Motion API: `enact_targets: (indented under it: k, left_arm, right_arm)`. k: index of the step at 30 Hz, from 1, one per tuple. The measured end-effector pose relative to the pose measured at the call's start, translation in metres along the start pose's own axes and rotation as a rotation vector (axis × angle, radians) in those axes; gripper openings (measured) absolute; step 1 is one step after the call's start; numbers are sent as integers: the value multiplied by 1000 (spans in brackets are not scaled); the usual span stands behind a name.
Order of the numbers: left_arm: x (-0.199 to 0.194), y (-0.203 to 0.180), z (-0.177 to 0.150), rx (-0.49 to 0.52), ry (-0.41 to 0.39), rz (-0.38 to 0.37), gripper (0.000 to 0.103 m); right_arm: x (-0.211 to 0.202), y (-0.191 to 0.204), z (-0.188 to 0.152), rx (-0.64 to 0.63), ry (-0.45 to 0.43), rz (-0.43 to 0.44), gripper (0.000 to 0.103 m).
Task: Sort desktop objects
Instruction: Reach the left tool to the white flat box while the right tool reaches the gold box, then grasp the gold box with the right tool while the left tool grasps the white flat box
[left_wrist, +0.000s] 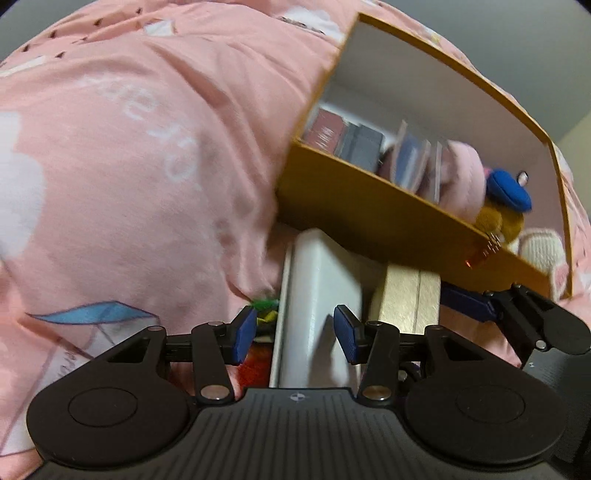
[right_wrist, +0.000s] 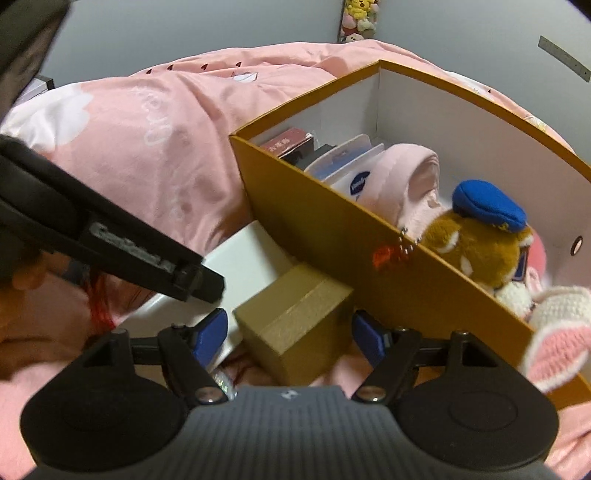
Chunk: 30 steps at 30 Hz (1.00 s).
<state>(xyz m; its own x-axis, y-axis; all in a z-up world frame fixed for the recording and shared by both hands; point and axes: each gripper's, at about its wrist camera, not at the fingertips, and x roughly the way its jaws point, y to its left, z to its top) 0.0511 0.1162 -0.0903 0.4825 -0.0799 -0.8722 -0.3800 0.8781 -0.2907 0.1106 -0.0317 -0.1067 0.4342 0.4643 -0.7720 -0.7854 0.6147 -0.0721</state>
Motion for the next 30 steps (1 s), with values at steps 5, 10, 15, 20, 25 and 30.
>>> enact_targets:
  k: [5,10,15,20,25,30]
  left_arm:
    - [1,6,0,-37,6,-16,54]
    - [3,3,-4,-18,22,-28,54]
    - [5,-1,-8,-8,44,-41,54]
    - [8,-2,-10,-23,54,-61,54]
    - [6,-9,-13,23,38,-56,47]
    - [1,-6,-16,63,36,-114,40]
  right_arm:
    - [11,1,5,10,-10,-11,75]
    - [8,-8,2,63,-2,0,70]
    - [-9,-26,-7,150,8,-7,60]
    - [-18,-42,-21,266,32,30,56]
    - [-16,-53,-29,358,64,59,60]
    - [-17,-59,-27,403,72,67,61]
